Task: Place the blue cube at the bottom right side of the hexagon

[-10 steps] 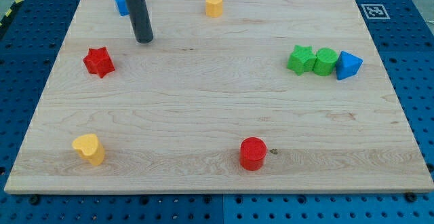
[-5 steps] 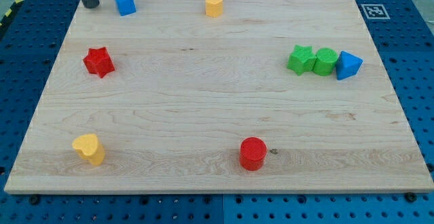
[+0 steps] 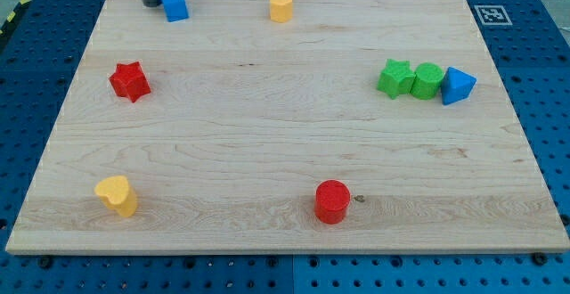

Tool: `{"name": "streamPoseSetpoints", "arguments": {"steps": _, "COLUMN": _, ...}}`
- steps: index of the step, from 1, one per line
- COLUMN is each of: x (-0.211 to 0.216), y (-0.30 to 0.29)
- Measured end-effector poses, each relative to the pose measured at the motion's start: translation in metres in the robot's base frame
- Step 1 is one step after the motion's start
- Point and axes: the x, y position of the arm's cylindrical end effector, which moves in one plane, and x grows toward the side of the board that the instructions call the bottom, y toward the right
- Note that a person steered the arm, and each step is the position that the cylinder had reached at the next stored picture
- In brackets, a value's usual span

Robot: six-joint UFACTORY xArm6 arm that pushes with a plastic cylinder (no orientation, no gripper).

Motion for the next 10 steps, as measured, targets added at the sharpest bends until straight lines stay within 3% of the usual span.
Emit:
{"name": "streamPoseSetpoints", "arguments": {"steps": 4, "x": 0.017, "y": 0.02}}
{"name": "streamPoseSetpoints", "arguments": {"steps": 6, "x": 0.001, "y": 0.057}}
{"name": "streamPoseSetpoints", "arguments": {"steps": 8, "x": 0.043, "y": 0.114}}
{"name": "streamPoseSetpoints", "arguments": {"steps": 10, "x": 0.072, "y": 0.132}}
